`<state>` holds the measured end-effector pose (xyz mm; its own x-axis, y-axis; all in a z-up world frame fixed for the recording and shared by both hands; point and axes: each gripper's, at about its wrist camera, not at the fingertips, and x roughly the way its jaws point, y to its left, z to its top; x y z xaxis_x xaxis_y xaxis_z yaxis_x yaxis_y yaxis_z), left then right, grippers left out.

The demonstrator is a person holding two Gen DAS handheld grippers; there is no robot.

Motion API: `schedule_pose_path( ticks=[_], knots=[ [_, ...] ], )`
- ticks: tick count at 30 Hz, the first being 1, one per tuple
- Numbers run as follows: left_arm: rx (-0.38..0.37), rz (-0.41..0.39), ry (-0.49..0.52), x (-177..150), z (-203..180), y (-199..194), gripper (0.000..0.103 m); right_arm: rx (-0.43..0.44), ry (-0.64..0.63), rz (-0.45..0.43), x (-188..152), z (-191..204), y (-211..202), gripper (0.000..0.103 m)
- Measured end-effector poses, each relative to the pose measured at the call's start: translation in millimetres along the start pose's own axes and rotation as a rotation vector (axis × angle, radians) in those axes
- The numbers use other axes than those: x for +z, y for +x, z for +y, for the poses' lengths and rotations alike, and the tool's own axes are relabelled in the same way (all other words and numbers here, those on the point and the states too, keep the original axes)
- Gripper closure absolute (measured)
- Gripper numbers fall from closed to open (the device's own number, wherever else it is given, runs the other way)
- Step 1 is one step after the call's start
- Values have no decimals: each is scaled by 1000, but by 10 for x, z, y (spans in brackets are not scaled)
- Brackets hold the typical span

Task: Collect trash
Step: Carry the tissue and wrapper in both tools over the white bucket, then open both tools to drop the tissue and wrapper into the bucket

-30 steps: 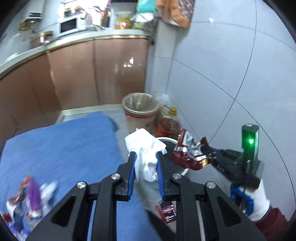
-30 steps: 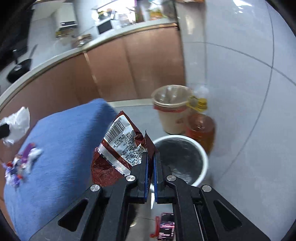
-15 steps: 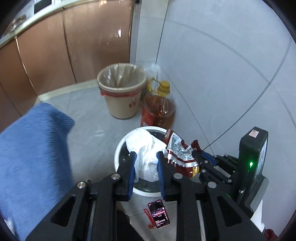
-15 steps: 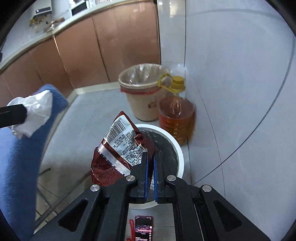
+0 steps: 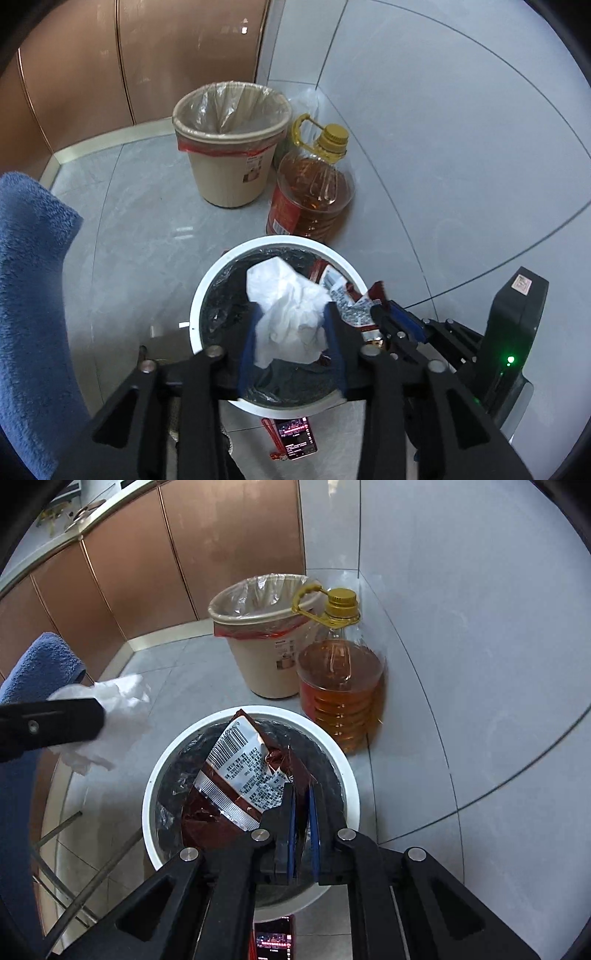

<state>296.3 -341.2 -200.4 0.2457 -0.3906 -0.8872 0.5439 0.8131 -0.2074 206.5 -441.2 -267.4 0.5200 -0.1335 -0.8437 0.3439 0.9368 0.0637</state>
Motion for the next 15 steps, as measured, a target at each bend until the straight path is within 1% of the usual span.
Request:
schedule_pose_path(
  ticks=[1, 2, 3, 4, 9, 15],
  knots=[
    [-3, 4, -7, 3, 22, 27, 61, 1, -2, 3, 5, 2, 24, 83],
    [-11, 8, -18, 3, 47, 50, 57, -1, -4, 3, -1, 10, 31, 78],
    [-16, 10, -26, 13, 64, 75, 55, 5, -4, 0, -13, 18, 19, 71],
    [-21, 11, -32, 12, 81, 83, 54, 11, -2, -2, -5, 19, 34, 68],
    [-19, -1, -36, -21, 108, 10, 53, 19, -7, -4, 7, 70, 41, 66],
    [10, -77, -28, -118, 128, -413, 53, 31, -7, -35, 0, 149, -159, 65]
  ],
)
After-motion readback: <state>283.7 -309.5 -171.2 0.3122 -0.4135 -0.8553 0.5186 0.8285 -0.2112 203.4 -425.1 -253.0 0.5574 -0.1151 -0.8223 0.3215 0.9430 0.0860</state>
